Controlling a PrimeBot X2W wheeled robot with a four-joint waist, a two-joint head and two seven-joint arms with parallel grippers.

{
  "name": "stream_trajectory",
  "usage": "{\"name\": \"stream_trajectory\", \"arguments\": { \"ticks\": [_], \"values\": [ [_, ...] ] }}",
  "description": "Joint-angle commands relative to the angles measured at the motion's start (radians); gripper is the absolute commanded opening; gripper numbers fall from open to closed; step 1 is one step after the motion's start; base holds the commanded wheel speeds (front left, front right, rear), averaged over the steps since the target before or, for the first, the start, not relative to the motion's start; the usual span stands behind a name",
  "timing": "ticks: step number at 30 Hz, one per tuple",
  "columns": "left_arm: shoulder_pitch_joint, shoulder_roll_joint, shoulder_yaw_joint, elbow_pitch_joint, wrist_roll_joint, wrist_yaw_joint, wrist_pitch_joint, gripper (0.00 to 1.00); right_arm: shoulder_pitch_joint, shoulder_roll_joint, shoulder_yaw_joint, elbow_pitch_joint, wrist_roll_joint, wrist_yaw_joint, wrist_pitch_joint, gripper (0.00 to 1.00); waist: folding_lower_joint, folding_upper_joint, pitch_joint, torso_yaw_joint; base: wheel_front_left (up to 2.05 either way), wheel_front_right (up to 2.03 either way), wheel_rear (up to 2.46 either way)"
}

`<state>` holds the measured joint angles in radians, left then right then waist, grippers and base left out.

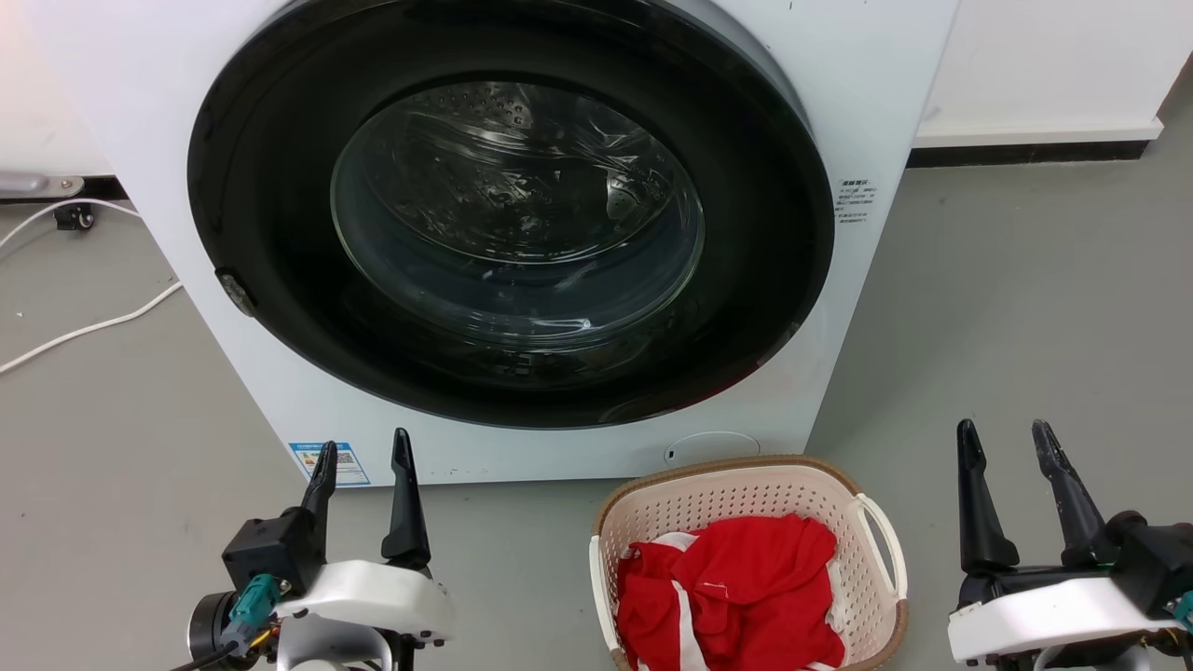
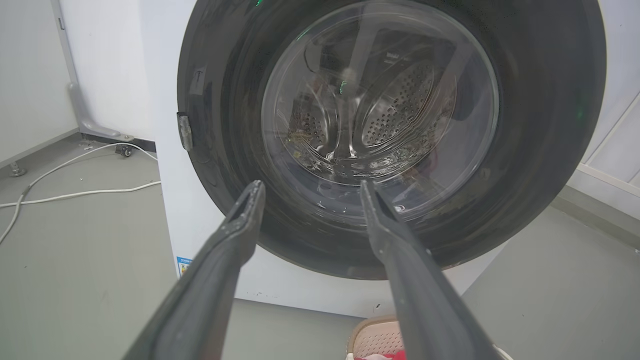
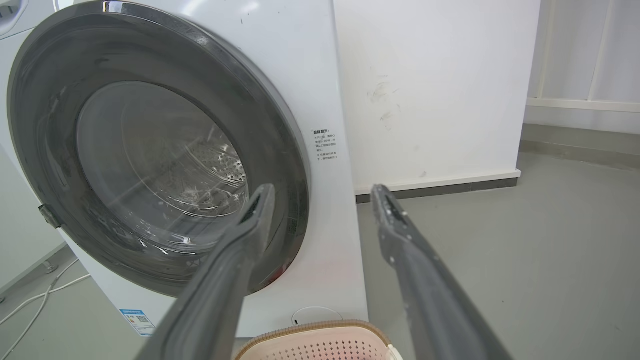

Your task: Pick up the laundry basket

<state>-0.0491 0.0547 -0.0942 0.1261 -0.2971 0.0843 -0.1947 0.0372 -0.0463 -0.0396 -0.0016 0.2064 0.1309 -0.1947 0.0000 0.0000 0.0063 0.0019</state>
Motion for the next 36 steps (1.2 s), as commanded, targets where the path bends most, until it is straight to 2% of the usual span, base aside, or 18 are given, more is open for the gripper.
{"name": "stream_trajectory", "arguments": {
  "ticks": [1,12,25,36],
  "values": [
    [0.004,0.006,-0.003,-0.003,0.027,0.004,-0.01,1.0,0.007,-0.005,0.003,-0.015,-0.026,0.0,-0.01,1.0,0.0,0.0,-0.001,0.0,0.0,0.0,0.0],
    [0.011,0.002,-0.011,0.016,0.105,-0.001,-0.032,1.0,0.023,-0.006,0.002,-0.025,-0.09,0.0,-0.033,1.0,0.0,0.0,-0.005,0.002,0.0,0.0,0.0],
    [0.022,-0.004,-0.004,0.017,0.167,-0.028,-0.057,1.0,0.037,-0.006,0.003,-0.04,-0.149,0.0,-0.056,1.0,0.0,0.0,-0.008,0.0,0.0,0.0,0.0],
    [0.025,-0.005,-0.01,0.024,0.193,-0.029,-0.071,1.0,0.042,-0.006,0.007,-0.034,-0.146,0.0,-0.071,1.0,0.0,0.0,-0.005,0.001,0.0,0.0,0.0]
  ]
}}
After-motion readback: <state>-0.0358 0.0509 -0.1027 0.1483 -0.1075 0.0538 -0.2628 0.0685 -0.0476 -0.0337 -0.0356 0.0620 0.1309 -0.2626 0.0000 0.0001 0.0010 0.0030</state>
